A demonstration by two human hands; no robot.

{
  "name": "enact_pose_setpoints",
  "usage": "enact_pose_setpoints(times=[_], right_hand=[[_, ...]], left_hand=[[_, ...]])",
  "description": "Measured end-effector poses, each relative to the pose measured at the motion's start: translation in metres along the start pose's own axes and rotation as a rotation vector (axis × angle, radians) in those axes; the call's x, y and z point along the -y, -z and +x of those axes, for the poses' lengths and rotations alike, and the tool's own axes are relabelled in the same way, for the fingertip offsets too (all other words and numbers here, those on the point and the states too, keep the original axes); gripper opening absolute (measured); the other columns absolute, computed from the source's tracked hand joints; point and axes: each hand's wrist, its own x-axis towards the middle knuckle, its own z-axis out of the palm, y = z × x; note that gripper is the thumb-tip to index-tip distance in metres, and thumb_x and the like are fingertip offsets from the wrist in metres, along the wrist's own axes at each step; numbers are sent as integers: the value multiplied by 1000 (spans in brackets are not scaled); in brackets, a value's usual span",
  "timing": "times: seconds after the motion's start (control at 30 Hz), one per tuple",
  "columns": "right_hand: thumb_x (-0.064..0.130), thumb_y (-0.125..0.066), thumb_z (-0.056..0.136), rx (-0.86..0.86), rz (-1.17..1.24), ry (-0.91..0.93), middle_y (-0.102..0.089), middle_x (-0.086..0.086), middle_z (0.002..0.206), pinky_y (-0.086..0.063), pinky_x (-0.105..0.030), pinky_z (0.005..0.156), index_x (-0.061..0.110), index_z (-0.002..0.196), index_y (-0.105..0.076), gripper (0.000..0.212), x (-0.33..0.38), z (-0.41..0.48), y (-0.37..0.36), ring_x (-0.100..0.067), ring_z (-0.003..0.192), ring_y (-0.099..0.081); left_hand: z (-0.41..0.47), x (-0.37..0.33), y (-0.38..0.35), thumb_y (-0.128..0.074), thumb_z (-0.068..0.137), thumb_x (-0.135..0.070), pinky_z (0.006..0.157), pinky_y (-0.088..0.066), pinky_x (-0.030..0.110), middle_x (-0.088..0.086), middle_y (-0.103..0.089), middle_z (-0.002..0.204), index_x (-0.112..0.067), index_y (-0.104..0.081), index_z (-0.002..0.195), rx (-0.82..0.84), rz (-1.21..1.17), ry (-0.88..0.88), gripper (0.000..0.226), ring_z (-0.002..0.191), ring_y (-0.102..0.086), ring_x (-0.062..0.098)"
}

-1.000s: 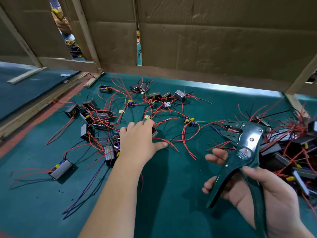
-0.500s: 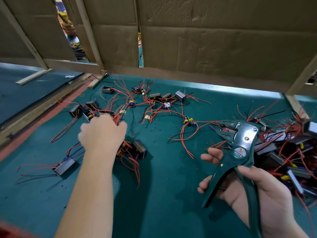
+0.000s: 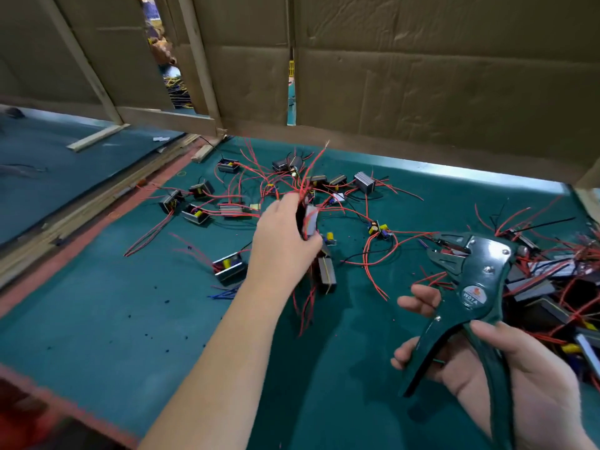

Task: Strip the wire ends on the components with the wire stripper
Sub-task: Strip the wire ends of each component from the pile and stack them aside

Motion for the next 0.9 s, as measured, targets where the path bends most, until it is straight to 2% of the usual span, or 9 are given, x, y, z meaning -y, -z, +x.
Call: enact_pose_setpoints(times=[0.1,0.23,0.37,0.47,0.53,0.63,0.7,0.8,0.9], right_hand=[[30,-92,31,-5,12,13,-59,-33,118,-51,-62,64,-5,107,-68,87,1,0,0,-52,63,-59],[31,-92,31,-2,14,16,-60,-32,117,-52,-60,63,-5,106,-68,87,1,-1,1,-51,62,-59],[32,-91,31,7,13,16,-60,-32,118,-53,-59,63,-4,108,-68,87,1,-2,0,-51,63,-59],[31,-93,28,9,29,7,-60,-33,116,-53,-59,62,-5,106,-68,89,0,-2,-2,-51,62,-59],[30,-94,26,14,43,-4,-60,-34,116,-53,-59,60,-7,105,-68,90,0,-2,-3,-51,61,-58],[31,-93,26,18,20,-18,-60,-34,115,-53,-58,60,-6,105,-68,90,-2,-1,-4,-51,61,-58],[32,-93,28,17,9,-21,-60,-34,116,-53,-58,61,-6,106,-68,90,-3,-1,-3,-51,63,-58],[32,-92,29,17,3,-26,-60,-33,117,-53,-59,62,-5,105,-69,88,-3,0,-2,-51,64,-58],[33,-92,30,20,-2,-25,-60,-33,117,-53,-59,63,-4,106,-68,87,-4,0,-1,-51,64,-58]], left_hand=[[13,2,6,-70,75,-17,75,-31,23,7,-57,103,-10,-56,111,-75,-5,-95,39,97,-52,27],[45,19,25,-52,68,-78,96,-38,41,3,-44,131,-25,-49,130,-7,283,-103,81,122,-40,27],[90,62,50,-30,74,-79,101,-32,47,10,-48,136,-32,-48,131,-268,203,101,76,124,-41,34],[108,104,55,-37,65,-88,108,-24,55,17,-33,148,-37,-35,140,-4,452,465,91,136,-28,39],[106,118,50,-41,54,-94,110,-24,51,17,-39,146,-36,-41,138,247,519,525,102,136,-30,39],[97,117,35,-55,50,-88,104,-37,46,15,-54,124,-32,-64,99,293,430,438,75,122,-45,36],[94,112,29,-71,57,-68,93,-48,43,13,-59,109,-26,-61,76,204,281,384,47,105,-57,32],[90,100,27,-80,66,-39,94,-46,38,11,-56,111,-22,-68,90,95,184,207,32,105,-56,27],[90,67,37,-75,66,-42,101,-37,44,2,-52,114,-27,-67,98,-83,69,-3,36,113,-49,24]])
